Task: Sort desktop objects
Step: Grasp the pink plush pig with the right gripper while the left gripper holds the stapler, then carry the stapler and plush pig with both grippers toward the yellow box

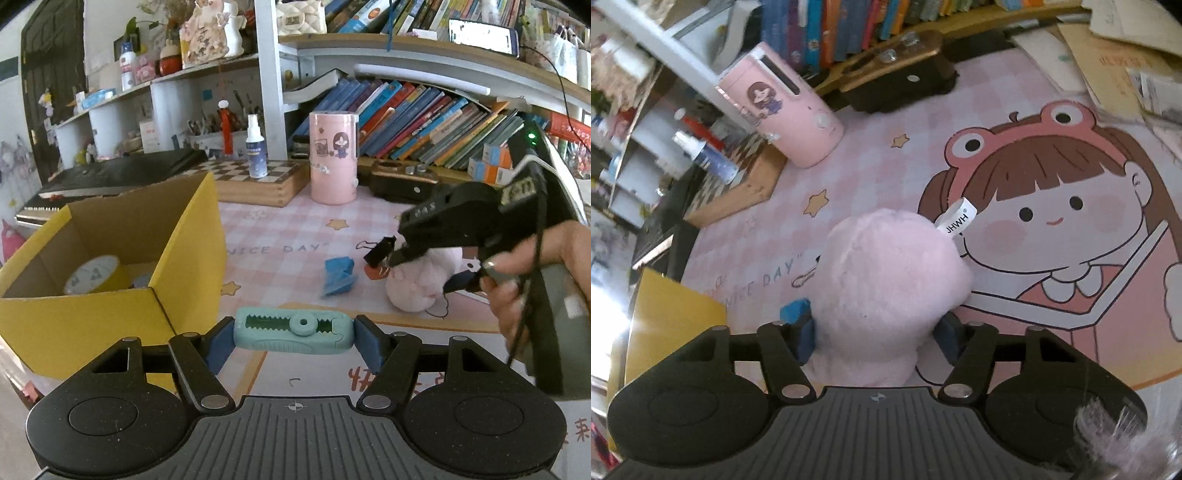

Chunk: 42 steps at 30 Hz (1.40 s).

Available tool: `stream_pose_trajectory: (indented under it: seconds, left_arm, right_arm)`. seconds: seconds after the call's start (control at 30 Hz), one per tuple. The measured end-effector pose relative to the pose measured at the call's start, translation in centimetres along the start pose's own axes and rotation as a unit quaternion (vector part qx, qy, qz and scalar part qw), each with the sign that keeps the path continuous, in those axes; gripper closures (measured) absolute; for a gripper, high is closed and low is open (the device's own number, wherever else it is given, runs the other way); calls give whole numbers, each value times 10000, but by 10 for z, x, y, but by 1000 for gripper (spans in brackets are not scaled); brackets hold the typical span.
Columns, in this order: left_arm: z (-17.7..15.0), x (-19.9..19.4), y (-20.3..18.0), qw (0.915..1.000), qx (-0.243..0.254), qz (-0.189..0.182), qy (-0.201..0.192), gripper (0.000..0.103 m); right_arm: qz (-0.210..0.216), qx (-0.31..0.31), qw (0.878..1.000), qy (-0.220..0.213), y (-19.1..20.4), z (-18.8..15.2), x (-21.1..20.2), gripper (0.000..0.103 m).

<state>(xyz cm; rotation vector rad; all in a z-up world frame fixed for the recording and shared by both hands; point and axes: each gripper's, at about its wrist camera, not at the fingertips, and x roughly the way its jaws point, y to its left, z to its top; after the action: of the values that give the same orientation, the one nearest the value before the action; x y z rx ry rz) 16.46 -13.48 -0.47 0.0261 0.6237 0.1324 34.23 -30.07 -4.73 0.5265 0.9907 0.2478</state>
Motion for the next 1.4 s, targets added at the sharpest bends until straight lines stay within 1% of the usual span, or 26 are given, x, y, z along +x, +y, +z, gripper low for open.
stream_pose_trajectory:
  seconds: [0.13, 0.43, 0.57, 0.73, 1.1, 1.23, 1.4]
  left_arm:
    - [0, -2, 0, 10000, -42, -51, -35, 34]
    - [-1, -13, -2, 9997, -148, -154, -107, 34]
    - [-4, -19, -4, 9995, -166, -214, -159, 34]
    - [-4, -27, -1, 9991, -157, -288, -284, 34]
    - [-8, -46, 21, 9966, -106, -582, -577, 34]
    - [-14, -52, 33, 9958, -82, -705, -577, 34]
    - [-23, -62, 54, 9953, -109, -797, -548, 34]
  right_arm:
    - [3, -189, 9998, -27, -6, -6, -16, 47]
    - [-275, -1030, 9939, -285, -18, -35, -67, 47]
    - [-267, -1342, 9896, -445, -13, -51, -87, 47]
    - [-169, -1586, 9860, -486, -3, -69, -101, 47]
    - [-323, -1876, 9792, -708, 23, -95, -120, 47]
    - [-500, -1981, 9762, -725, 33, -111, -123, 47]
    - [-589, -1900, 9775, -696, 45, -132, -127, 46]
